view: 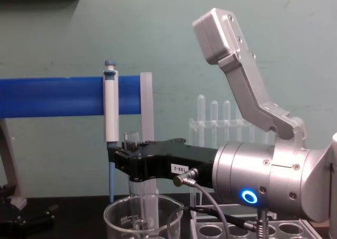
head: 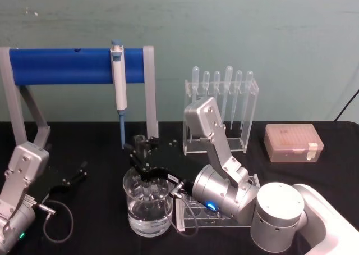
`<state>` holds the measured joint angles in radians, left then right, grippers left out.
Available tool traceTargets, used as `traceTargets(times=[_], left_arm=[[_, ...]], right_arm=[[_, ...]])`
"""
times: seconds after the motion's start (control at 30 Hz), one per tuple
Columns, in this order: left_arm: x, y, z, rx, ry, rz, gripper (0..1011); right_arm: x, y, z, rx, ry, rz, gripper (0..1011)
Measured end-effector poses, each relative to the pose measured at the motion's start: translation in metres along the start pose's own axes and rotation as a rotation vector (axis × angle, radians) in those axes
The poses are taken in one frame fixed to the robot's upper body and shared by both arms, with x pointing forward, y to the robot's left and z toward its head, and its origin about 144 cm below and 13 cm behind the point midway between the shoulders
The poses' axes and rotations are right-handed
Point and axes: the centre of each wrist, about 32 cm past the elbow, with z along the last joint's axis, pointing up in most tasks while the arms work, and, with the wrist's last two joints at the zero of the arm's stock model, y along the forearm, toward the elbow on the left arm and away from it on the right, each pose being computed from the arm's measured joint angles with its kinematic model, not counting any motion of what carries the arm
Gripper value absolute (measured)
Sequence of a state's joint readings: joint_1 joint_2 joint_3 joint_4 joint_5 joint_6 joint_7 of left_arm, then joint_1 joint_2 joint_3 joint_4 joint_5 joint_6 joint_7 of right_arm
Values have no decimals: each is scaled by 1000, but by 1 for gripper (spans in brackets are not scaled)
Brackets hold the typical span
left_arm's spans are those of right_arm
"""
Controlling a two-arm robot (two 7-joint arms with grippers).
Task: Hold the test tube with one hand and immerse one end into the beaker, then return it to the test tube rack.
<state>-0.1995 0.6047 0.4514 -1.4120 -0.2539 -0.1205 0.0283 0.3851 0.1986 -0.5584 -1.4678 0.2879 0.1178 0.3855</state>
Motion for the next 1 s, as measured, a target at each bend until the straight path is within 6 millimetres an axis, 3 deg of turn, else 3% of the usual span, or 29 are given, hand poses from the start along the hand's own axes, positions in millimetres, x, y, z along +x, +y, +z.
traceTargets(times=[1.0], left_arm=[[0,0,0,0,0,0,1000]], right_arm=[[0,0,0,0,0,0,223]])
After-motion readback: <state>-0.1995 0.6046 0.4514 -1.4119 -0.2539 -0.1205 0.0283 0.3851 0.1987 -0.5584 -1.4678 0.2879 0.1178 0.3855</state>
